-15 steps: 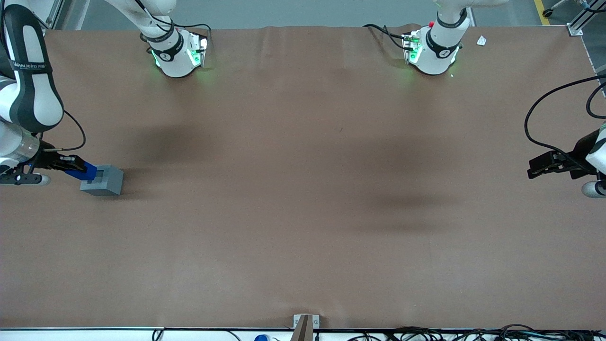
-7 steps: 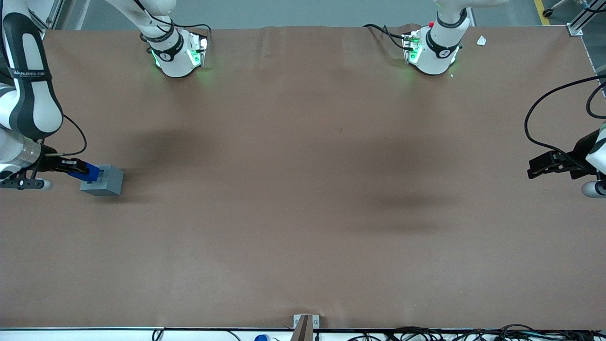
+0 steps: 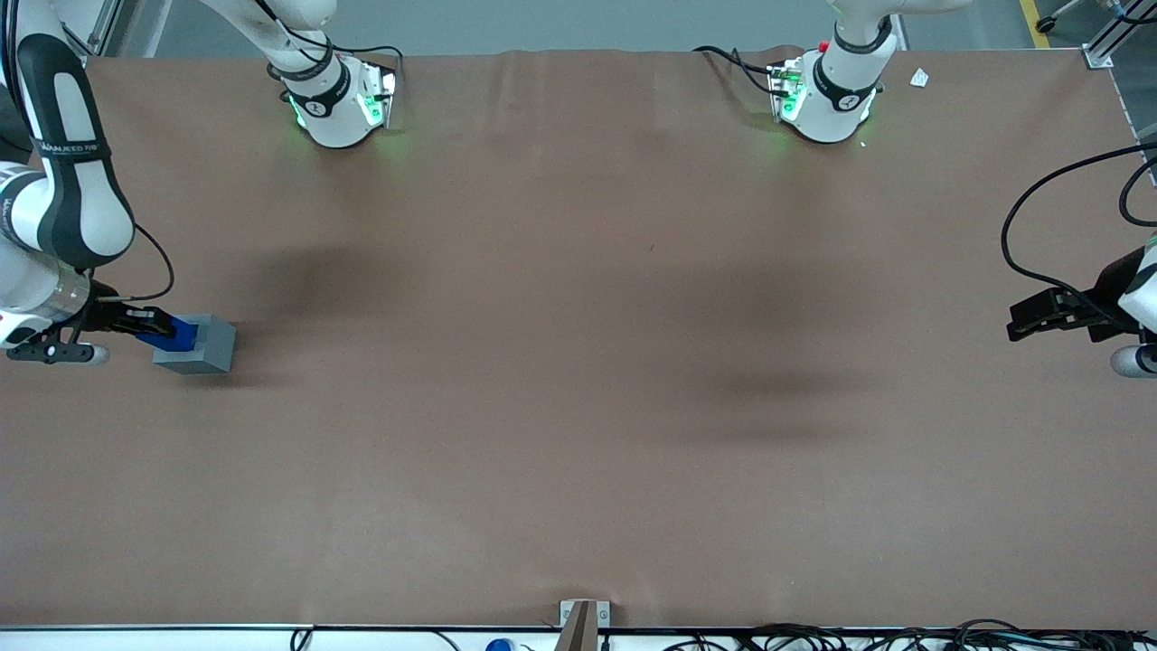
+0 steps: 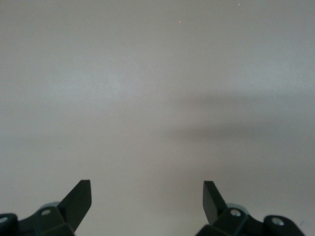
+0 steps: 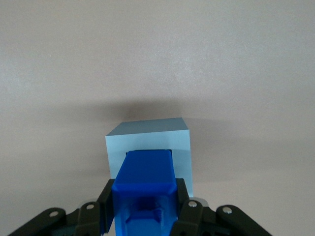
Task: Insert blue part into gray base with right arm
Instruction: 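Align and lower the blue block into the gray base's hole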
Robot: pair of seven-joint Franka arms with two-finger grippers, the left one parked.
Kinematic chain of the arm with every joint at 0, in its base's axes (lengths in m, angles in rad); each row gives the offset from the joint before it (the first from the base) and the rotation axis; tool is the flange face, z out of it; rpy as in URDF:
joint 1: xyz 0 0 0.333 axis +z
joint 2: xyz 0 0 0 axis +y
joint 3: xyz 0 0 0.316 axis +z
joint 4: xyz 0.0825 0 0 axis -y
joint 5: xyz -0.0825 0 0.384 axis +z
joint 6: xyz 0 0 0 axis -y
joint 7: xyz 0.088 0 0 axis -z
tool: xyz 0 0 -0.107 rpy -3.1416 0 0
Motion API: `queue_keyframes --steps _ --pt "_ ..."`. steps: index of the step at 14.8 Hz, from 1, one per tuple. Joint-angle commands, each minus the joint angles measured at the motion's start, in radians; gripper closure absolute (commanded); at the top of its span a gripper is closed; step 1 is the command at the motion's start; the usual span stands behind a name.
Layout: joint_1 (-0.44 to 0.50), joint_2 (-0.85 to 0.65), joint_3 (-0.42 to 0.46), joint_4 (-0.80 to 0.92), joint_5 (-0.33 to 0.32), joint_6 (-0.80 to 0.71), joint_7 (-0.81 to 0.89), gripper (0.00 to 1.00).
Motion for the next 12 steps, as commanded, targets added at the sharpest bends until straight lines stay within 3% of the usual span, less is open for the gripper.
queue_keyframes --steps 1,12 --pt "-0.015 -0.012 0.011 -0.016 -0.009 0.008 -0.001 0.88" --pt "-0.016 -0.012 0.01 -0.022 -0.009 0.01 -0.001 0.86"
